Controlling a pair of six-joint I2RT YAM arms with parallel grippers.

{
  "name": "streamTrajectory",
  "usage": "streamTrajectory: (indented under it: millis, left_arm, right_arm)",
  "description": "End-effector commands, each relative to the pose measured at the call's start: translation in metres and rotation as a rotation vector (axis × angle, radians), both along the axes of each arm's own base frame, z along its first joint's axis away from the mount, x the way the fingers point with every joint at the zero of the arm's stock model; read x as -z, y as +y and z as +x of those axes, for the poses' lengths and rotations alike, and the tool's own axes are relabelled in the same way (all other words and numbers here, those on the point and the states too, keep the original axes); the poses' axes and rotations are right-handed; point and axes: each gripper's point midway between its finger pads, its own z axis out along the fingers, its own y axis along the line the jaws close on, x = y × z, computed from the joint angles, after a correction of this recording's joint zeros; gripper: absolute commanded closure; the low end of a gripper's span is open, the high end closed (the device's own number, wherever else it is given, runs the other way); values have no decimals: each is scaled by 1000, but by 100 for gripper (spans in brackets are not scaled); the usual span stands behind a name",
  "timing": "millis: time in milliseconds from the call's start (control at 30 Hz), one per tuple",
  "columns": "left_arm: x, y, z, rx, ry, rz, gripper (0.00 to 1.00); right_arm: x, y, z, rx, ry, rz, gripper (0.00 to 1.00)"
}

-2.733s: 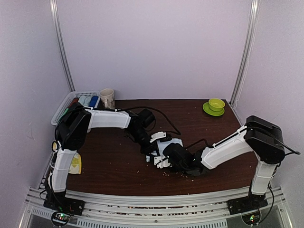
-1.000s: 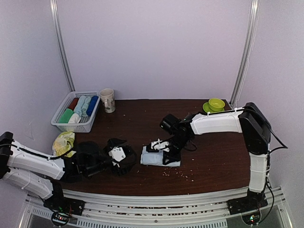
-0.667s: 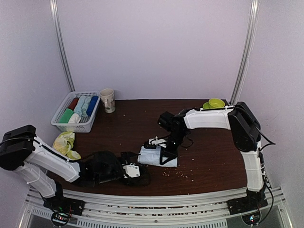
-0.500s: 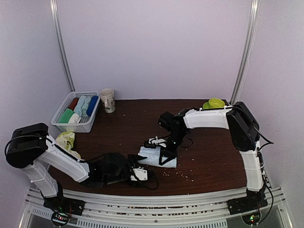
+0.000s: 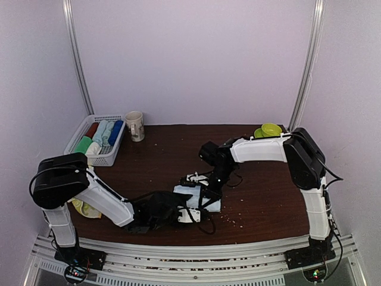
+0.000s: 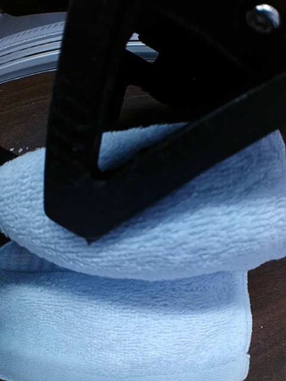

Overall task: Roll the towels
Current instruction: Roll the towel at the center of the board.

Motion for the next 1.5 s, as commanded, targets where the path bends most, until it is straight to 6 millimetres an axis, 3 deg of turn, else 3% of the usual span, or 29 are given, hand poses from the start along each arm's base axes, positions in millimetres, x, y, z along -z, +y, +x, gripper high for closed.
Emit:
streamTrajectory:
  millis: [0, 67, 133, 267, 333, 367, 533, 567, 600, 800, 900, 1000, 1133, 1367, 1467]
  left_arm:
    - [12, 8, 7, -50, -16, 72, 36]
    - [18, 11, 10, -67, -13, 105, 44]
    - [23, 13, 10, -72, 2, 124, 69]
    - [30, 12, 12, -83, 49, 152, 77]
    - [37, 12, 10, -82, 96, 182, 91]
    - [41, 11, 8, -78, 130, 199, 100]
    - [52, 9, -8, -62, 302, 247, 100]
    - [53, 9, -11, -62, 334, 253, 100]
    - [53, 7, -15, -58, 365, 253, 100]
    - [54, 0, -28, -100, 541, 265, 100]
    - [52, -10, -29, -133, 637, 257, 100]
    - [53, -20, -30, -174, 741, 260, 100]
    - [57, -31, -23, -264, 847, 247, 100]
    - [63, -50, -13, -391, 1062, 141, 100]
    - [63, -62, -14, -393, 1154, 90, 100]
  right_arm:
    - [72, -55, -42, -40, 118, -293, 100]
    - [69, -54, -41, -40, 112, -287, 100]
    - [66, -54, -40, -40, 106, -280, 100]
    - [62, -54, -39, -41, 95, -272, 100]
    - [61, -57, -37, -33, 82, -280, 99]
    - [59, -58, -35, -23, 72, -283, 91]
    - [25, -65, 4, 126, -65, -234, 22]
    - [15, -69, 14, 163, -104, -221, 4]
    - [3, -72, 25, 205, -151, -209, 0]
    - [-84, -108, 92, 545, -482, -159, 0]
    - [-122, -130, 113, 733, -625, -139, 0]
    - [-150, -156, 120, 928, -726, -115, 0]
    - [-180, -196, 119, 1214, -827, -48, 0]
    - [-191, -230, 86, 1515, -774, 246, 0]
    - [-198, -233, 69, 1570, -701, 427, 0]
